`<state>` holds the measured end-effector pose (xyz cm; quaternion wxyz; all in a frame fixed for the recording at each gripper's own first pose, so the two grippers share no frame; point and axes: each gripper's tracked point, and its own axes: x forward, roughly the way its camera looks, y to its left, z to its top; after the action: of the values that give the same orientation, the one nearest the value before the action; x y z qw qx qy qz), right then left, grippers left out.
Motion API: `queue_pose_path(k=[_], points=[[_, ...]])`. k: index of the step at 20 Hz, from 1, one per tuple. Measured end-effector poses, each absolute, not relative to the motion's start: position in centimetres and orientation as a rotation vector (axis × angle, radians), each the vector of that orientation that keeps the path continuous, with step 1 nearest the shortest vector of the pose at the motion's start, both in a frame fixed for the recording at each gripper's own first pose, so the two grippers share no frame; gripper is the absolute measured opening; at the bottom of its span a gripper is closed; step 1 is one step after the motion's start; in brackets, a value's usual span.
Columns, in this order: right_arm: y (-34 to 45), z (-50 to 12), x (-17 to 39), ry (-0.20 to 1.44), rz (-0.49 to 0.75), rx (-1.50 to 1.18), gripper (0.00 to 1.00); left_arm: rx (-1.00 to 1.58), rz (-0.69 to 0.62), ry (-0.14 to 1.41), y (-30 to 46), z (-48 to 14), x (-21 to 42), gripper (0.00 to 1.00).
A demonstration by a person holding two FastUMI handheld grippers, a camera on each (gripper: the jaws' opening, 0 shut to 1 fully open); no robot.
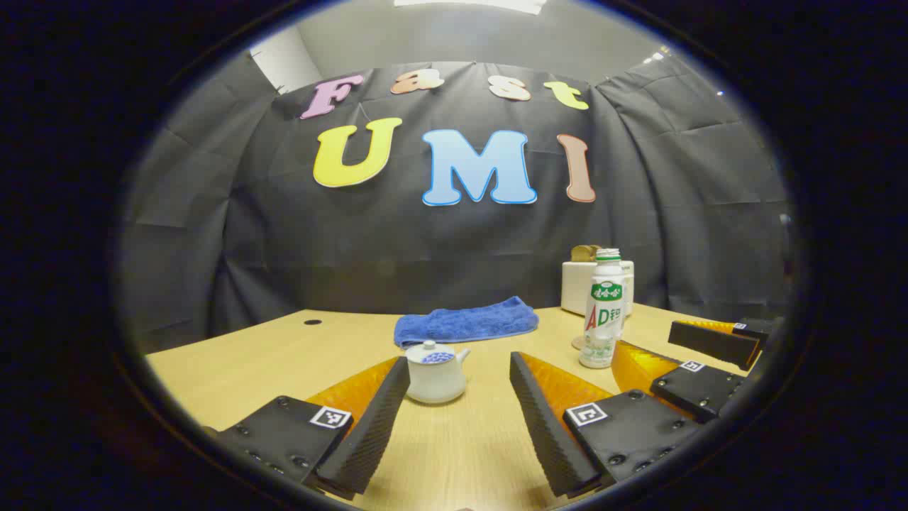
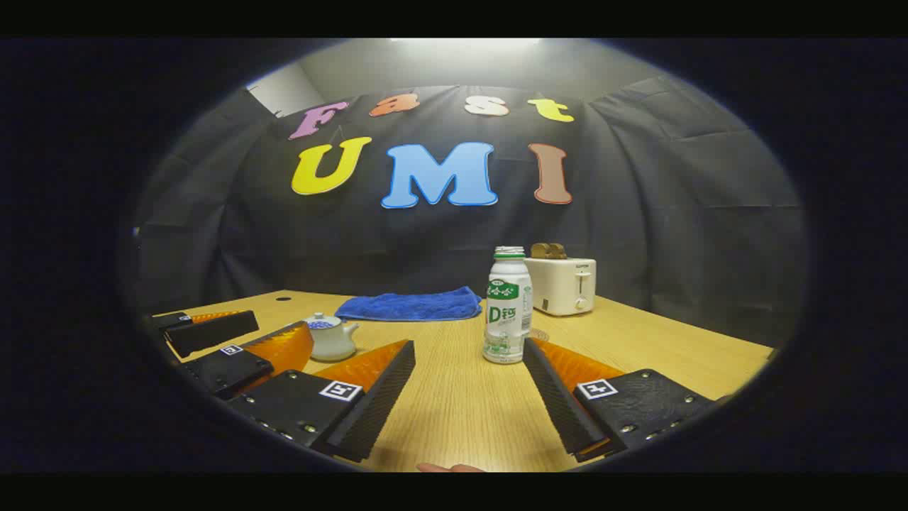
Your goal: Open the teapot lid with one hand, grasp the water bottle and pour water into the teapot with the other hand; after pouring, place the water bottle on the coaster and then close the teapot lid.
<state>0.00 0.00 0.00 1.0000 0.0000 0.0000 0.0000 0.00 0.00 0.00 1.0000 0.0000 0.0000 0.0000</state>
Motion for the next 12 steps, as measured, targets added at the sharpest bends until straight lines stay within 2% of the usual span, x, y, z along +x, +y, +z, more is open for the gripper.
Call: queue_pose_path(k=[12], points=[[0.0,0.0,0.0,0.0,0.0,0.0,0.95,0.0,0.013,-0.001,0.11,0.09,-0.12,0.99]])
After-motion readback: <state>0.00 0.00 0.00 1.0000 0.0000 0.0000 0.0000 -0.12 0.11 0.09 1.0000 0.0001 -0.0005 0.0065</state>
